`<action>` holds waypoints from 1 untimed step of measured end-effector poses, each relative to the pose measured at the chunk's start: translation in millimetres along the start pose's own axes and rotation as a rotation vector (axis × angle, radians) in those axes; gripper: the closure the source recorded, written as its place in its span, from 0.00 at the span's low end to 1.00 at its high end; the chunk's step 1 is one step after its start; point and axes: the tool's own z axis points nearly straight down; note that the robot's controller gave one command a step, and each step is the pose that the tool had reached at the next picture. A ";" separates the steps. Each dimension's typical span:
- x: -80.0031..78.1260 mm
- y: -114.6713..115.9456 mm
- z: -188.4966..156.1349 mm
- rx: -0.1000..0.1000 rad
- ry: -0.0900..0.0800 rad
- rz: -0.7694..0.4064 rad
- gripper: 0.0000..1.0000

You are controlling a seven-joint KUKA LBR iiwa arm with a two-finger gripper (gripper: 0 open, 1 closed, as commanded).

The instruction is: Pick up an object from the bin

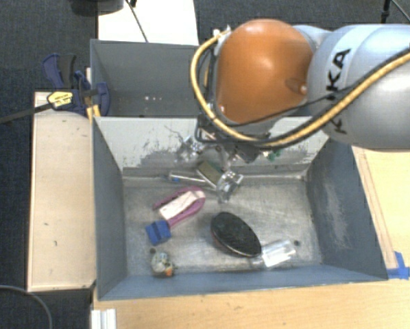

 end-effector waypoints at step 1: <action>-5.4 -14.5 138.2 -0.002 0.006 0.256 0.00</action>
Offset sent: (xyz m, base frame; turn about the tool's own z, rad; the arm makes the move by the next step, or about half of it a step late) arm 0.0155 -0.0054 -0.1354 0.2547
